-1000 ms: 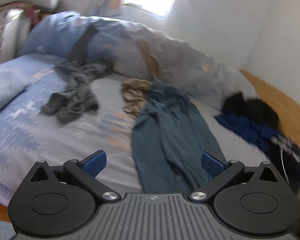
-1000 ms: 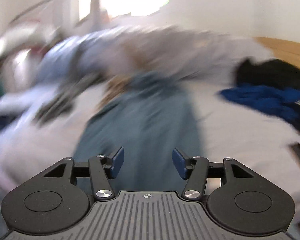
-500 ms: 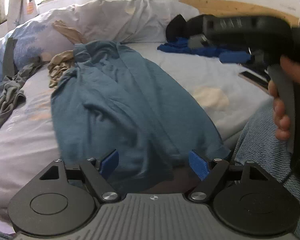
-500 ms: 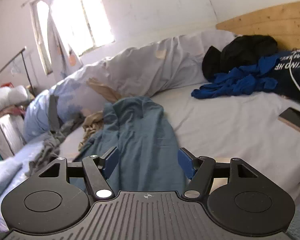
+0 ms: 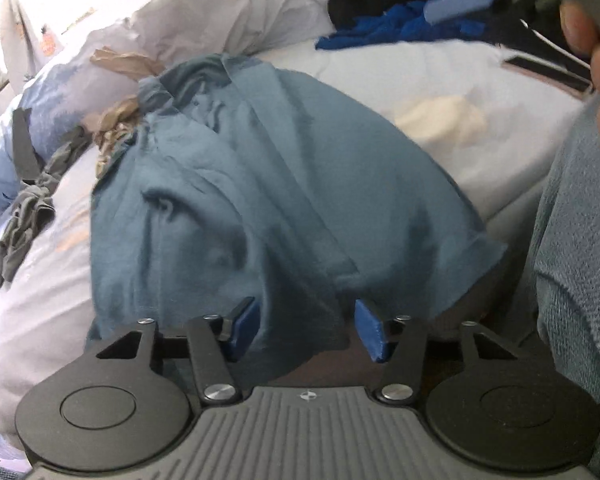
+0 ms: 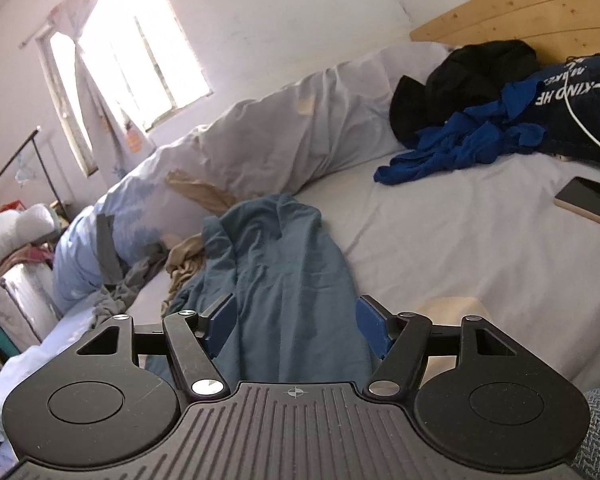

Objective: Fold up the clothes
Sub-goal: 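Grasp the shirt's hem edge with the left gripper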

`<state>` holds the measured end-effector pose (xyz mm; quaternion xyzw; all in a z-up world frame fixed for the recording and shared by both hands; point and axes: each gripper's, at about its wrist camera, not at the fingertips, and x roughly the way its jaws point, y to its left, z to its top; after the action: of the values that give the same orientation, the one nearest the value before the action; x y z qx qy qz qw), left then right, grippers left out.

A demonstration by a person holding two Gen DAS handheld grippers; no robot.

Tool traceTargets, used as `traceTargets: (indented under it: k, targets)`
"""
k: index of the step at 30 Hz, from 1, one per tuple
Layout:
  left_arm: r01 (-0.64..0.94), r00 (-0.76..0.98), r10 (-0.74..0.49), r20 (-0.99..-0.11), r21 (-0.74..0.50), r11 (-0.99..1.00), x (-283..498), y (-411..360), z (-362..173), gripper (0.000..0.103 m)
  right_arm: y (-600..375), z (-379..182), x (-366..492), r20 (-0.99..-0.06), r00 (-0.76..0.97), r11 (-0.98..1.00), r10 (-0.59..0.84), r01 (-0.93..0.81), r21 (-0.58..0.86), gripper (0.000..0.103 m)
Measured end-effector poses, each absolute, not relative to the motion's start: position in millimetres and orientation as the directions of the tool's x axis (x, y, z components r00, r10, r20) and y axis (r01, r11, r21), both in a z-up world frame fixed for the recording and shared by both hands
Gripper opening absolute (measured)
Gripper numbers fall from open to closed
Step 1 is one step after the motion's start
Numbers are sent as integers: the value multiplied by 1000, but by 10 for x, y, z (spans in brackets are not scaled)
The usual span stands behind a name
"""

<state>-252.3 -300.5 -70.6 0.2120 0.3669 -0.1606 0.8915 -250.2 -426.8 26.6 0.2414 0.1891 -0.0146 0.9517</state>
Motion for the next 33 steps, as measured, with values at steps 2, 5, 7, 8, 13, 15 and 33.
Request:
traceTargets:
  k: [2, 5, 7, 8, 13, 15, 33]
  targets:
    - [442, 679, -128, -723, 264, 858, -2509, -3044, -739, 51, -4263, 266, -2505, -367, 928, 886, 61, 119, 449, 70]
    - [427, 666, -117, -737, 248, 870, -2459, -3011, -745, 25, -4254, 264, -2509, -367, 929, 891, 58, 118, 439, 70]
    - [423, 655, -133, -744, 215, 880, -2449, -2939, -691, 15, -4271, 265, -2515, -367, 929, 890, 54, 122, 440, 70]
    - [428, 641, -158, -751, 179, 886, -2449, -2878, -637, 9, -4286, 264, -2521, -367, 929, 889, 53, 124, 441, 70]
    - [375, 622, -266, -736, -19, 927, -2464, -2524, -245, 8, -4298, 255, -2509, -368, 928, 885, 59, 122, 449, 70]
    - [332, 648, -272, -712, -57, 942, -2477, -2360, -59, 7, -4285, 254, -2496, -369, 927, 885, 65, 118, 451, 70]
    - [-152, 859, 9, -512, -237, 959, -2282, -467, 1119, 7, -4247, 231, -2472, -379, 918, 880, 115, 83, 468, 71]
